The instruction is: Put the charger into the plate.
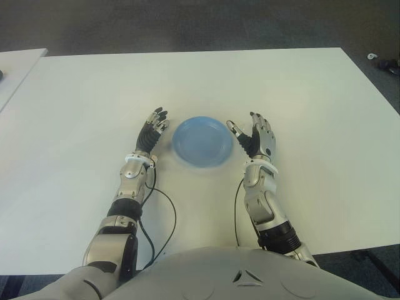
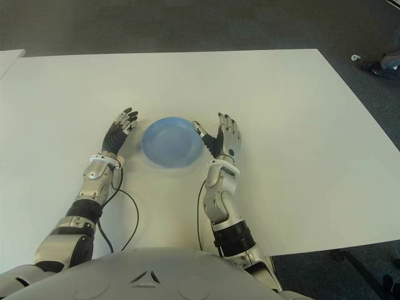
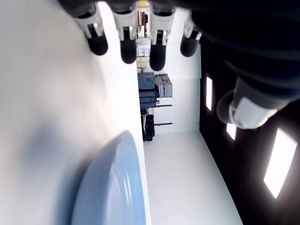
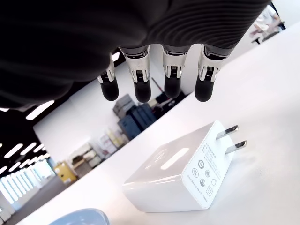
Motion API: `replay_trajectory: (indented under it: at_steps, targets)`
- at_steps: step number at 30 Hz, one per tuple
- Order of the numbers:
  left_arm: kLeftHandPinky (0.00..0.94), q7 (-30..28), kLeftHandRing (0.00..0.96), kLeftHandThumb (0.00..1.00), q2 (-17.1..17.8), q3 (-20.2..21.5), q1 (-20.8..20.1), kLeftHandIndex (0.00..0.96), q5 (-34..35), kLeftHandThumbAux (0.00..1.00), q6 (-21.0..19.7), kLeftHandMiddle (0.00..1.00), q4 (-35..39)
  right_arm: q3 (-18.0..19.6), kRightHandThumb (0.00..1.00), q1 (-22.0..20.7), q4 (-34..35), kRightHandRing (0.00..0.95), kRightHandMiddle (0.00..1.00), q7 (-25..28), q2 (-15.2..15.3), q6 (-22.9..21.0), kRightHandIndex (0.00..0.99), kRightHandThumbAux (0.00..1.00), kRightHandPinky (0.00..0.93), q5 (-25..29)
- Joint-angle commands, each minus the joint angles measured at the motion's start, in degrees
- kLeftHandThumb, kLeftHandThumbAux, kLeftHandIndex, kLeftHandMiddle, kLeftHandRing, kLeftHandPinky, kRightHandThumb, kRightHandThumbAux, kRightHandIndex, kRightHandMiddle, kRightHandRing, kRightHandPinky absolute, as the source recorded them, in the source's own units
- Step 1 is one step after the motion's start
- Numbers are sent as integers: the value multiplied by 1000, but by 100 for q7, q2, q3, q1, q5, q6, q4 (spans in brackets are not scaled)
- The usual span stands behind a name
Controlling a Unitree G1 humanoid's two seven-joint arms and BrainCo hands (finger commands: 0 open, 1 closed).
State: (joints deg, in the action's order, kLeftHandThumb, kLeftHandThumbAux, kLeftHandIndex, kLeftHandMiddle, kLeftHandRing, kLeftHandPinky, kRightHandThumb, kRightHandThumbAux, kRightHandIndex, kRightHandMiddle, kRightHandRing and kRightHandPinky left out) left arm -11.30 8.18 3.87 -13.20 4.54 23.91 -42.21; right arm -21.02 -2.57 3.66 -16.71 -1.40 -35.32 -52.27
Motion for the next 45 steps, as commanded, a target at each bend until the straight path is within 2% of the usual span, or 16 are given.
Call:
replay_trajectory:
  at_steps: [1, 23, 45]
  targets:
    - [90, -144, 107, 0, -80, -104, 170, 93, -57, 528, -214, 139, -74, -34, 288, 25, -96, 0, 0, -24, -89, -202, 0, 101, 0, -55]
    - [81, -176, 108, 0, -84, -123, 241, 94, -43, 531, -140, 146, 37, -210, 287, -240, -796, 0, 0, -343, -107, -531, 0, 110, 0, -209]
    - [67, -170, 99, 0, -113, -139, 334, 80, -43, 527, -165, 136, 211, -423, 253, -532, -1463, 0, 0, -437, 359, -375, 0, 123, 0, -326]
